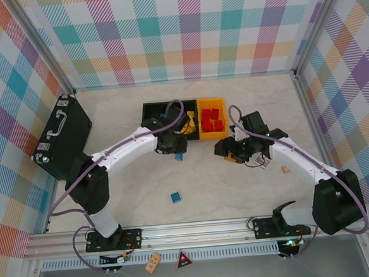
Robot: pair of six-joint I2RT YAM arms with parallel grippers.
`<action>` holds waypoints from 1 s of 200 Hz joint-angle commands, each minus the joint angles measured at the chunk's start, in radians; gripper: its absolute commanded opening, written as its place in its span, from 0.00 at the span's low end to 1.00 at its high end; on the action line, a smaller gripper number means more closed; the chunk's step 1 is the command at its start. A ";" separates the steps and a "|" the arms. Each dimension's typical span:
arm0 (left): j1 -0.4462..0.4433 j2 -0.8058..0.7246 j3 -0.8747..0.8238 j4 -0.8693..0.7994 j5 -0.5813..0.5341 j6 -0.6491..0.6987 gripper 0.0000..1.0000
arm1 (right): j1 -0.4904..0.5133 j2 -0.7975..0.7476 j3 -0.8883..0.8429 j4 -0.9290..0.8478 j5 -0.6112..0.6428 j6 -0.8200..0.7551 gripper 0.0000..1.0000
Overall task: Sort the legos into containers by color
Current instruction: Place the lego in the container.
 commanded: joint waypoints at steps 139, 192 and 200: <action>0.261 0.390 0.562 -0.099 -0.297 0.108 0.18 | -0.005 0.114 0.103 0.078 -0.023 0.047 0.59; 0.300 0.550 0.744 -0.136 -0.339 0.141 0.18 | -0.003 0.085 0.088 0.059 0.001 0.057 0.59; 0.302 0.569 0.769 -0.138 -0.349 0.151 0.18 | -0.004 0.083 0.088 0.056 0.004 0.057 0.58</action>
